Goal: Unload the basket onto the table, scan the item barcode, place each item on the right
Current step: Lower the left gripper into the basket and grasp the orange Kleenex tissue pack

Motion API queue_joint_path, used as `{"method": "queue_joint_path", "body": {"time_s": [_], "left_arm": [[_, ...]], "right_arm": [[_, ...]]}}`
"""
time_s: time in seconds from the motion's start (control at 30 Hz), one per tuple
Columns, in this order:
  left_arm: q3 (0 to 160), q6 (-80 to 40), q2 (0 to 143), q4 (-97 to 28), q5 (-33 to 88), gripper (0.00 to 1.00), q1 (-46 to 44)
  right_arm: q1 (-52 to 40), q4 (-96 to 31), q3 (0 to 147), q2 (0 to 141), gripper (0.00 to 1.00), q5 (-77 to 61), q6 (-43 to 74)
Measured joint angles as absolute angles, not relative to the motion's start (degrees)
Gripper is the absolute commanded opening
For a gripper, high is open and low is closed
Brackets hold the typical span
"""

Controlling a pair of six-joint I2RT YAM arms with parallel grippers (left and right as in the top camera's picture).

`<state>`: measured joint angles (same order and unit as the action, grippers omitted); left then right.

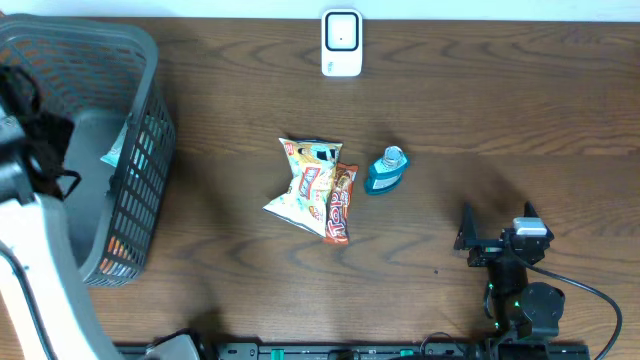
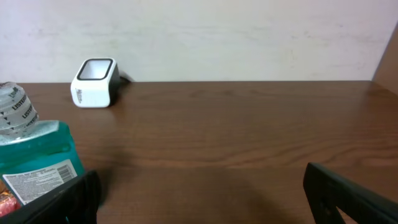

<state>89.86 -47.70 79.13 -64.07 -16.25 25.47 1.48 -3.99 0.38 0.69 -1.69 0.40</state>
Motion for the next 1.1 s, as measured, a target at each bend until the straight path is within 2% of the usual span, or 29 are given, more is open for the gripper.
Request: {"method": "queue_joint_path", "body": {"time_s": [0.17, 0.57, 1.1], "left_arm": [[89.54, -58.89, 87.37, -67.4, -10.76, 0.86, 29.69], [84.42, -75.92, 101.36, -71.29, -6.66, 0.86, 29.8], [74.24, -81.21, 106.52, -62.37, -6.28, 0.86, 29.91]], "right_arm": [[1.48, -4.01, 0.38, 0.69, 0.99, -1.69, 0.4], [1.48, -4.01, 0.38, 0.69, 0.99, -1.69, 0.4], [1.48, -4.01, 0.38, 0.69, 0.99, -1.69, 0.4]]}}
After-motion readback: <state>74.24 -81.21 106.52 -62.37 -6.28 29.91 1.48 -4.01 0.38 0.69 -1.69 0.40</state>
